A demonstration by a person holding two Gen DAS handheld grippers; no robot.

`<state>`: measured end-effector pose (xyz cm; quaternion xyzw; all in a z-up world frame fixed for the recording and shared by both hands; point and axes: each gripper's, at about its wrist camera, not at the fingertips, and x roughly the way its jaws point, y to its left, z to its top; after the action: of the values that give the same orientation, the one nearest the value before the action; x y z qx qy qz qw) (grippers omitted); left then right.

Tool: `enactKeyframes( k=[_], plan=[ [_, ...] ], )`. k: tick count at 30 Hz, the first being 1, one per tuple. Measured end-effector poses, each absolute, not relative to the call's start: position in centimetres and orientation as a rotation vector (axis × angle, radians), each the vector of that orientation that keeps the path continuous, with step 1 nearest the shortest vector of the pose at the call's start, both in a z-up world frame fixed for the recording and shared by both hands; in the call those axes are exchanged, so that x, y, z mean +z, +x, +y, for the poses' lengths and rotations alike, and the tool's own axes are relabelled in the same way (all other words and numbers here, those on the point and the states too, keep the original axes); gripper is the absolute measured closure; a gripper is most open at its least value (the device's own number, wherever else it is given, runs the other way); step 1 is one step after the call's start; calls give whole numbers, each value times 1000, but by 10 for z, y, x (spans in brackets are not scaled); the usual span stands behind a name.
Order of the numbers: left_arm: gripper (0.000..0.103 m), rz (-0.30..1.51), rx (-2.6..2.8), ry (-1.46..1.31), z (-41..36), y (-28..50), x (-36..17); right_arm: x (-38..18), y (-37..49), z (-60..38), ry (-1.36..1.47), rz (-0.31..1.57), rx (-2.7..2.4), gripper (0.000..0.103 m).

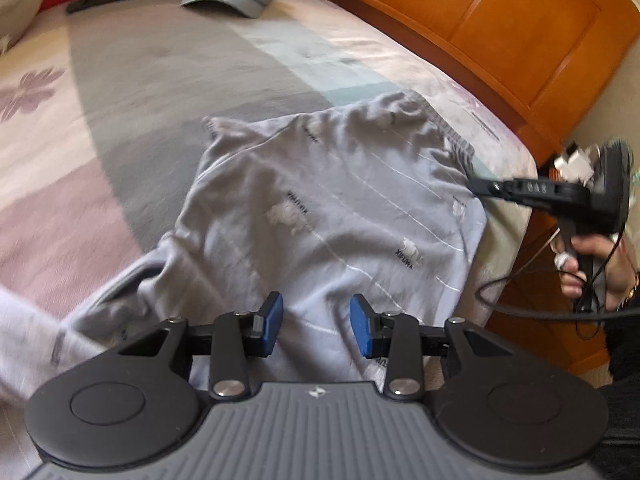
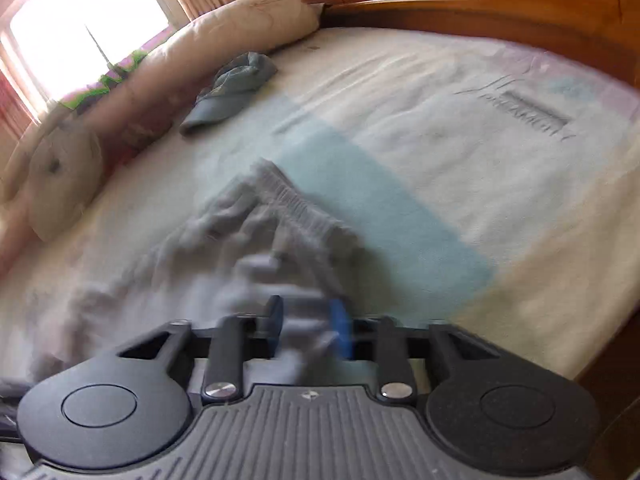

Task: Fold clothes

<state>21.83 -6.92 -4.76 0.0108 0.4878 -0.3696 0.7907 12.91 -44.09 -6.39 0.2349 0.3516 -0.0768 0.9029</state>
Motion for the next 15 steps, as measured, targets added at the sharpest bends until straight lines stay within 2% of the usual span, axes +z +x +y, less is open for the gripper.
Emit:
enactKeyframes(
  k=[2, 8, 12, 15],
  plan=[
    [67, 1044, -791, 16, -70, 221, -42, -54, 127, -443, 487, 706, -172, 78],
    [67, 981, -812, -17, -88, 241, -33, -29, 146, -426, 419, 642, -89, 64],
    [67, 1053, -749, -26, -94, 244, -52, -51, 165, -416, 350, 741, -98, 64],
    [65, 1062, -726, -117, -77, 239, -54, -54, 157, -418, 328, 763, -96, 68]
  ],
)
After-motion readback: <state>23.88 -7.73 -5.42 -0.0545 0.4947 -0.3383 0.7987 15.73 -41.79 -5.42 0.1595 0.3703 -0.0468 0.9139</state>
